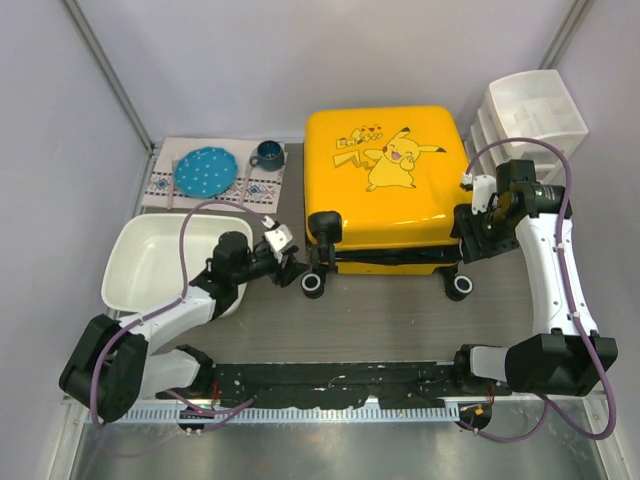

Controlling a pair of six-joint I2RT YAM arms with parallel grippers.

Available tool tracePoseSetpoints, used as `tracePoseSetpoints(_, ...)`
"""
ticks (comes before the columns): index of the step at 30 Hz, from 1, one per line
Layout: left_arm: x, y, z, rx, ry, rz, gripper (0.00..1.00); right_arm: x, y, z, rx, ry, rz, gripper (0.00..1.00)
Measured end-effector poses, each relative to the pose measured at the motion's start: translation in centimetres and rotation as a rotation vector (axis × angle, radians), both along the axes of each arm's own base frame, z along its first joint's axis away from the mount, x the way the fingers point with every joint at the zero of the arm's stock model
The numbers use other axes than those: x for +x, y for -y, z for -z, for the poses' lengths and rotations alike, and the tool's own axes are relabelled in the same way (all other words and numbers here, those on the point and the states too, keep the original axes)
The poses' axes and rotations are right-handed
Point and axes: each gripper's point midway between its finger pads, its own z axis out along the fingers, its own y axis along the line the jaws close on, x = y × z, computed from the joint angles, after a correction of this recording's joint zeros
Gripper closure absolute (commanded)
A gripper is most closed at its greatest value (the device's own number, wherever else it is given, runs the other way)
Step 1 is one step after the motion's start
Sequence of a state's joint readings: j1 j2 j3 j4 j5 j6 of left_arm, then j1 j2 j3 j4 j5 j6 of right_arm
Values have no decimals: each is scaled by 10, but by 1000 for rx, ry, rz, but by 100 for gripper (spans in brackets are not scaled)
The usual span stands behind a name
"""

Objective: Open, take out, and arrange the luggage

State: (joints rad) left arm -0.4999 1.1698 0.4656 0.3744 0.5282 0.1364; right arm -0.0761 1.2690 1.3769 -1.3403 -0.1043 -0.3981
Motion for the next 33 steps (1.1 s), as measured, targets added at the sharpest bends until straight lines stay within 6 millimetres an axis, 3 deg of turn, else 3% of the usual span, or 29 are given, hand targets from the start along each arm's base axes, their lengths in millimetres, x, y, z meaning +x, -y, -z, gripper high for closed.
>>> tracePoseSetpoints(8,1,15,24,1,51,-7,52,-8,-5,24,28,-50,19,99)
tracePoseSetpoints(11,1,21,30,11,69,-14,65,-8,-5,22,29,-38,23,99)
tracePoseSetpoints(17,12,19,22,-5,109,-104,70,-8,-5,20,27,-25,23,99)
tracePoseSetpoints(20,17,18,22,-12,108,-140,82,-9,-5,20,24,-20,22,99)
tracePoseSetpoints(21,18,17,22,-14,107,-153,92,-9,-5,20,24,-20,22,99)
tracePoseSetpoints(23,20,15,22,-20,100,-175,99,-9,-5,20,23,-18,22,99)
tracePoseSetpoints(26,24,10,18,-25,114,-217,100,-9,-4,21,19,-18,23,99)
tracePoseSetpoints(33,22,0,-12,-91,168,-262,100,-9,-3,22,13,-19,24,99)
